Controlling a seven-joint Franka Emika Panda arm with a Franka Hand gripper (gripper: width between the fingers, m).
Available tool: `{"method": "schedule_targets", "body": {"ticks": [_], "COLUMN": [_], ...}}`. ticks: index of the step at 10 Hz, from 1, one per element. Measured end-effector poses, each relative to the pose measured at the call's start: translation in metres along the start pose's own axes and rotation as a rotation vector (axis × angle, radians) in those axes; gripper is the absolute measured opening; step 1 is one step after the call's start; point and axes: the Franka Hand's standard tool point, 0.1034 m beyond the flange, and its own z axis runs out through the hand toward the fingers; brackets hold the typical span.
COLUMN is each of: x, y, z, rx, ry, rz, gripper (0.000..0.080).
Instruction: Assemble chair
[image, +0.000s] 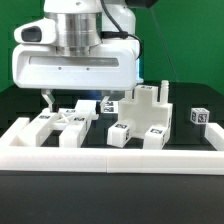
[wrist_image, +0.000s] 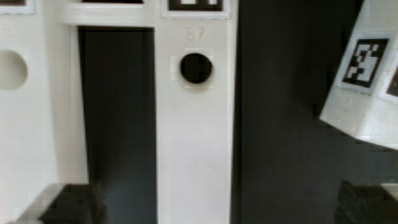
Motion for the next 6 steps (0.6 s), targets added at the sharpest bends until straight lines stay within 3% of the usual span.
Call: {"method": "schedule_targets", "body": {"ticks": [6], "x": [-0.002], "y": [0.004], "z": [0.021], "rx": [-0.011], "ry": [-0.009], "rz": [0.005], "gripper": [0.0649]}}
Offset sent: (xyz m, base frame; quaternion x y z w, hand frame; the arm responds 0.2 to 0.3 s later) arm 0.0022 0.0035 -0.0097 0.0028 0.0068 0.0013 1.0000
